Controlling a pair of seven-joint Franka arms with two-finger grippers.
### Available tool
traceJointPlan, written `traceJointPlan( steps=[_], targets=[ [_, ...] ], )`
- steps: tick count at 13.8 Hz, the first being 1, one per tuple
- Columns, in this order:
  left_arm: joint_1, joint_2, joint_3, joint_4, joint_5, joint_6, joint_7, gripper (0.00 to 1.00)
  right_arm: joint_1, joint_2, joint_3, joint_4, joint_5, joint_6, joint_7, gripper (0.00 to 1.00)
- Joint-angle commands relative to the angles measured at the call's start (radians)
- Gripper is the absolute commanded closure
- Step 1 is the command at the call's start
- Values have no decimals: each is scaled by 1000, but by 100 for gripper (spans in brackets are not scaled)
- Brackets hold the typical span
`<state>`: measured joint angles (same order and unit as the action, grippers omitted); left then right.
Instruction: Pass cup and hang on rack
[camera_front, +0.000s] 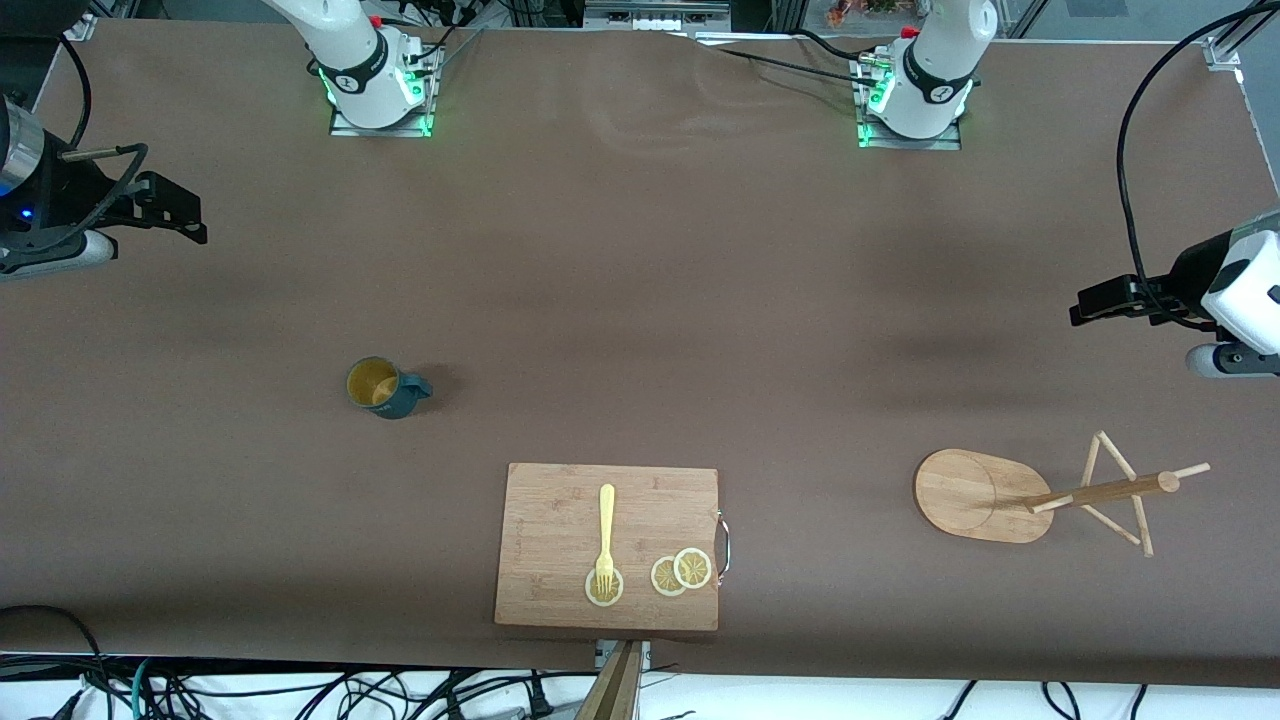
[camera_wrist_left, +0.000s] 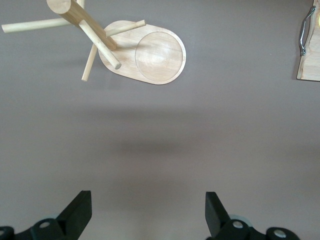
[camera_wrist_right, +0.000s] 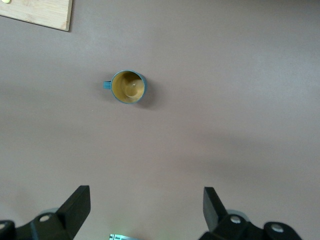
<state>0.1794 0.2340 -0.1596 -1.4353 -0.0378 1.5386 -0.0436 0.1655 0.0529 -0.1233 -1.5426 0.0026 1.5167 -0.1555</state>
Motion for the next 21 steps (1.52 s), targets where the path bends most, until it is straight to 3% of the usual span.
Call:
traceJointPlan(
  steps=[1, 4, 21],
  targets=[
    [2, 16, -3, 33, 7, -23, 24, 0, -3, -37, -2, -57, -3, 15, 16, 0],
    [2, 16, -1, 33, 7, -23, 24, 0, -3, -16, -1, -13, -4, 10, 17, 0],
    [0, 16, -3, 33, 7, -25, 24, 0, 2, 4, 1, -7, -10, 82, 14, 0]
  ],
)
